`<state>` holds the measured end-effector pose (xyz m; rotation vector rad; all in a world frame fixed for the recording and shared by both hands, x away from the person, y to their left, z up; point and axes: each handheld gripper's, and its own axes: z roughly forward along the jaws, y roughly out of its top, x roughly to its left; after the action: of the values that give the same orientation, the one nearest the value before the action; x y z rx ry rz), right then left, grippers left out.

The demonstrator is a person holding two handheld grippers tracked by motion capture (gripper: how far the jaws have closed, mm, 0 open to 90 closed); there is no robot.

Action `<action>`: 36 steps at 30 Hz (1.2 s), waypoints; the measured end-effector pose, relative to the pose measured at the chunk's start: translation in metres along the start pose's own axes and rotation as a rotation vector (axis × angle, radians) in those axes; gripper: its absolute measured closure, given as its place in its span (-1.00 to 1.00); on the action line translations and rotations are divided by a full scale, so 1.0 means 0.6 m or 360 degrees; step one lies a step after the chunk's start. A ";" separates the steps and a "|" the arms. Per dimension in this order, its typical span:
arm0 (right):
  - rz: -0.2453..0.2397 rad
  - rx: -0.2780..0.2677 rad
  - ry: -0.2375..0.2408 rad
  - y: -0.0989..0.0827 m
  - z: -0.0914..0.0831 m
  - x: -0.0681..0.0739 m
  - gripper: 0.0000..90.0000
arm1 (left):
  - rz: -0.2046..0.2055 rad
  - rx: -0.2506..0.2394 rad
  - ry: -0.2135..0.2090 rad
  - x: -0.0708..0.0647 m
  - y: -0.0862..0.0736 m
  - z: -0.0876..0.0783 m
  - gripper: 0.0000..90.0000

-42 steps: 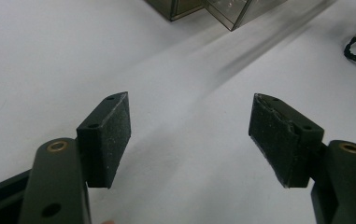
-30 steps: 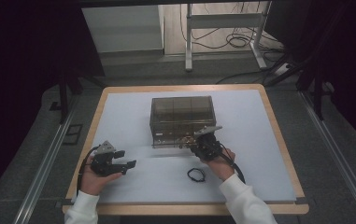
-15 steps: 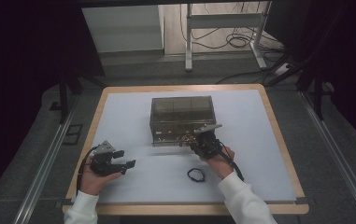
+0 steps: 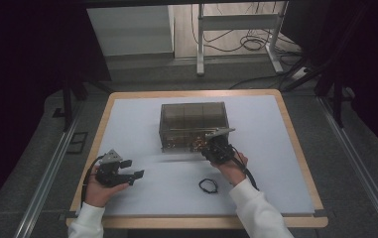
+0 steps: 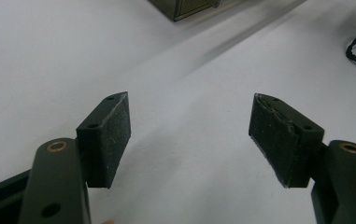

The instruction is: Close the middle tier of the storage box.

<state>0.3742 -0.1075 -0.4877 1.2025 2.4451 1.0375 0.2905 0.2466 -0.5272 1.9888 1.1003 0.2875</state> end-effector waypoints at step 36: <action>0.0043 -0.0046 -0.0050 0.022 0.024 -0.019 1.00 | -0.0007 -0.0003 0.0001 0.003 -0.001 0.000 -0.34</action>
<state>0.3963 -0.1035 -0.4900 1.2363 2.3885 1.0497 0.2908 0.2481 -0.5279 1.9849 1.1044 0.2869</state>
